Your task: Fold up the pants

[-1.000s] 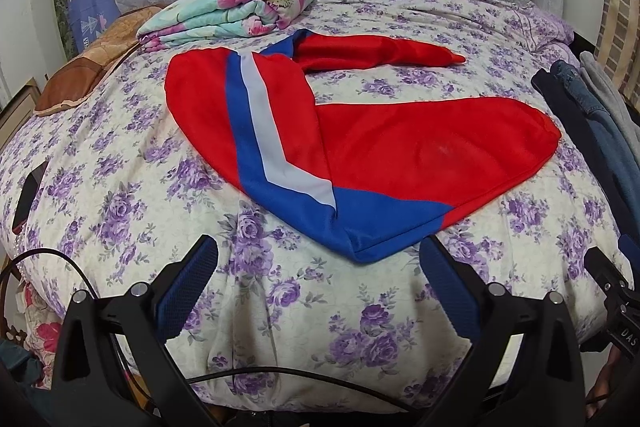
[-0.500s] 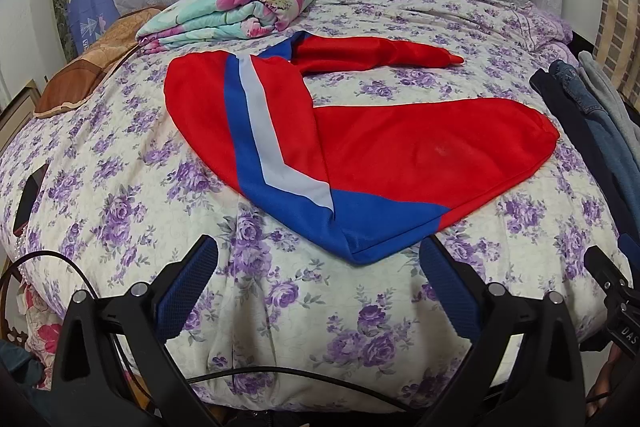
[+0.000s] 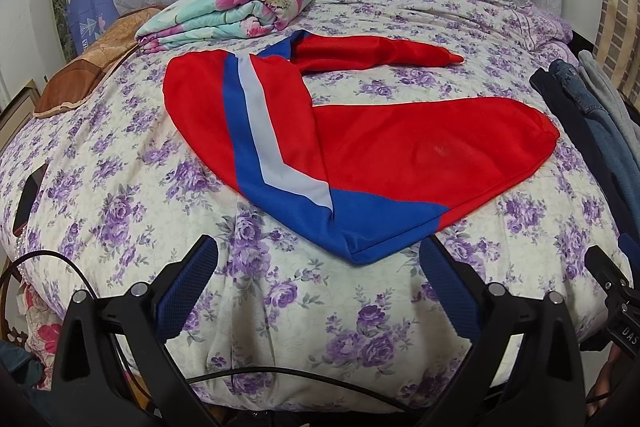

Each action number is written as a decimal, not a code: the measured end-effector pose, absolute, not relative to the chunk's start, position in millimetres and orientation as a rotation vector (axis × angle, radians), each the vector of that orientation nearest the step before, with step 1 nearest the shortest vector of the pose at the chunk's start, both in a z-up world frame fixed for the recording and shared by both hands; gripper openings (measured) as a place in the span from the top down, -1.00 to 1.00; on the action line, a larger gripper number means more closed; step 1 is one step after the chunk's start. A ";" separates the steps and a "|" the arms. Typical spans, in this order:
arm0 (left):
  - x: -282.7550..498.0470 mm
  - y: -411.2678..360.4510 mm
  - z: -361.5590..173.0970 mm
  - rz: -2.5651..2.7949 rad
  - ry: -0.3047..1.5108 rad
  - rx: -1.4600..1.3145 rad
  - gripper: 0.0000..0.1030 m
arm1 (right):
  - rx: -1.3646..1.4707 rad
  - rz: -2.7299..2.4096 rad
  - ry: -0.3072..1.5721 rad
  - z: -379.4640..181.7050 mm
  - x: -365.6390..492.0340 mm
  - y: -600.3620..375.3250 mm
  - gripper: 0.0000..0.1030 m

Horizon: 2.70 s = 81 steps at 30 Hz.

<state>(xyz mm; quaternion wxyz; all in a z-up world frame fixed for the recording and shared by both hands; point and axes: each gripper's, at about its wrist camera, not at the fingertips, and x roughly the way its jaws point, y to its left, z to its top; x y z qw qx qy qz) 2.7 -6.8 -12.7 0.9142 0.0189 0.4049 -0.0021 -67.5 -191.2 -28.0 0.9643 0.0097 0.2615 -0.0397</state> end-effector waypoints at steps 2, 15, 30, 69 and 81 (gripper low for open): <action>2.9 -7.6 -12.2 -0.004 0.834 0.040 -0.91 | 0.019 -0.080 0.531 -28.2 -67.5 -191.3 -0.93; 3.1 -7.7 -12.5 -0.004 0.835 0.040 -0.91 | 0.018 -0.077 0.539 -30.3 -66.7 -191.1 -0.93; 92.0 -18.5 -11.4 0.204 0.841 0.373 -0.91 | 0.039 -0.075 0.574 -38.4 -44.8 -202.9 -0.93; 6.5 240.1 -34.3 0.524 0.979 -0.073 -0.91 | -0.727 0.825 0.552 -1.9 42.7 134.8 -0.63; 17.4 250.3 -39.1 0.469 0.957 -0.099 -0.92 | -0.663 0.726 0.546 54.7 125.8 232.3 0.80</action>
